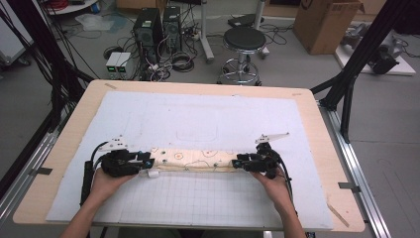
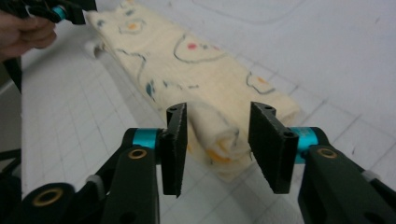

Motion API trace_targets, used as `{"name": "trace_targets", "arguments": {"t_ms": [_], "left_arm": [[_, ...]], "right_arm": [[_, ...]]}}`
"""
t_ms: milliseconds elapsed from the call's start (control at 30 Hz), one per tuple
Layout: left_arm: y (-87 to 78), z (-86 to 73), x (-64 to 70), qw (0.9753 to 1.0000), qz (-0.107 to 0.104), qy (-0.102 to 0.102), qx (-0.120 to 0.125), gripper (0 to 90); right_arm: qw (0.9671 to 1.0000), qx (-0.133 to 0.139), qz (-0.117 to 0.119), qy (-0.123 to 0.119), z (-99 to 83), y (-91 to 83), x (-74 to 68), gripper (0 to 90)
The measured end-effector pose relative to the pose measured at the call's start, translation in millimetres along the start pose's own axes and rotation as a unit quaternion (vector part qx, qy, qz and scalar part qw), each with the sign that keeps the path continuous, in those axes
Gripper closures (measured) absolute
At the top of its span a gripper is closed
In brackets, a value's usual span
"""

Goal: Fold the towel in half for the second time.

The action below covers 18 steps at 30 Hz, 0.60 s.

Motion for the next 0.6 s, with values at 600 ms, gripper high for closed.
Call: {"name": "trace_targets", "arguments": {"t_ms": [600], "left_arm": [[27.2,36.3,22.3,0.9995,-0.024,0.021,-0.005,76.7]], "right_arm": [[0.9993,0.006,0.003,-0.035,39.7,12.2,-29.6,76.8]]}}
Point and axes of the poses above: each handheld gripper's, and its own axes: y roughly forward along the jaws, z roughly out of its top, x roughly to its right, the point moved 6 cm from there along y, roughly forward along the jaws, and after that the axes turned 4 degrees about -x, right-handed, at the moved point
